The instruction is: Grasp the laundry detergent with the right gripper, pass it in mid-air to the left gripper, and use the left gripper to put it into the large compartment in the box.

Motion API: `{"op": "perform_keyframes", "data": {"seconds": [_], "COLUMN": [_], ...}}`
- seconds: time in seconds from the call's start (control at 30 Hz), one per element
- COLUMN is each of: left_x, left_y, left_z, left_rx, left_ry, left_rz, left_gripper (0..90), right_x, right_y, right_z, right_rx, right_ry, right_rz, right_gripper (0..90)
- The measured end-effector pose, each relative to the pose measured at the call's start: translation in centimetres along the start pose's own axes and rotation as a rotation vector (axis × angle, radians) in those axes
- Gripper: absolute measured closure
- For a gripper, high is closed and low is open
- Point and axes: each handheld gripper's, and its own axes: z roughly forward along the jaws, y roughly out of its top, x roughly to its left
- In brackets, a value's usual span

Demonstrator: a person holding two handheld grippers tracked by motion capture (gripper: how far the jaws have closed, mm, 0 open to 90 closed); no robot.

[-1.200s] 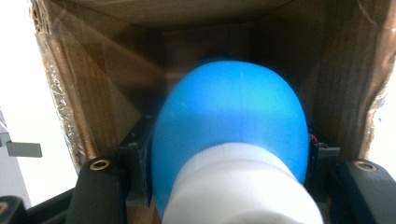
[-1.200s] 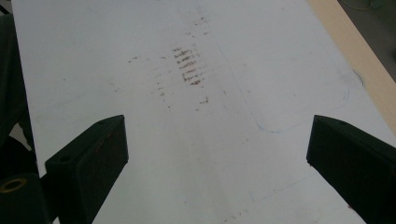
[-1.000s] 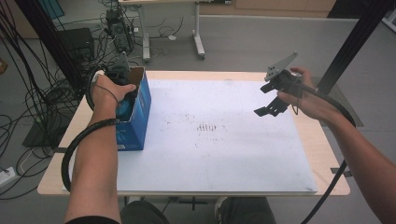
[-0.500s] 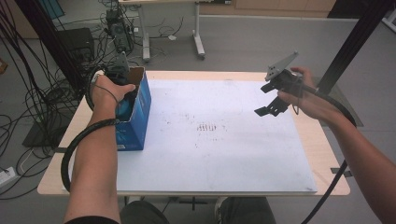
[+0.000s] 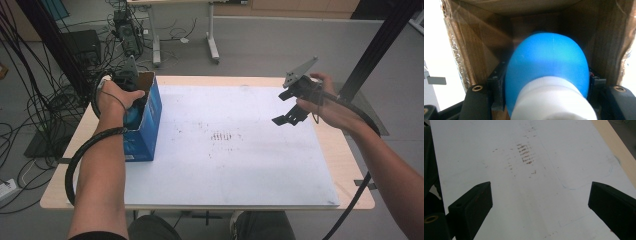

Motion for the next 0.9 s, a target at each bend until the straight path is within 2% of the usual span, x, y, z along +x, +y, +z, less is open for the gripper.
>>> {"op": "perform_keyframes", "data": {"seconds": [0.9], "left_x": [-0.08], "left_y": [-0.13], "left_z": [0.00], "left_rx": [-0.005], "left_ry": [0.003], "left_rz": [0.003], "left_gripper": [36.9], "right_x": [0.10], "right_y": [0.02], "right_z": [-0.19], "right_rx": [0.004], "right_ry": [-0.002], "right_rz": [-0.003], "right_gripper": [5.4]}}
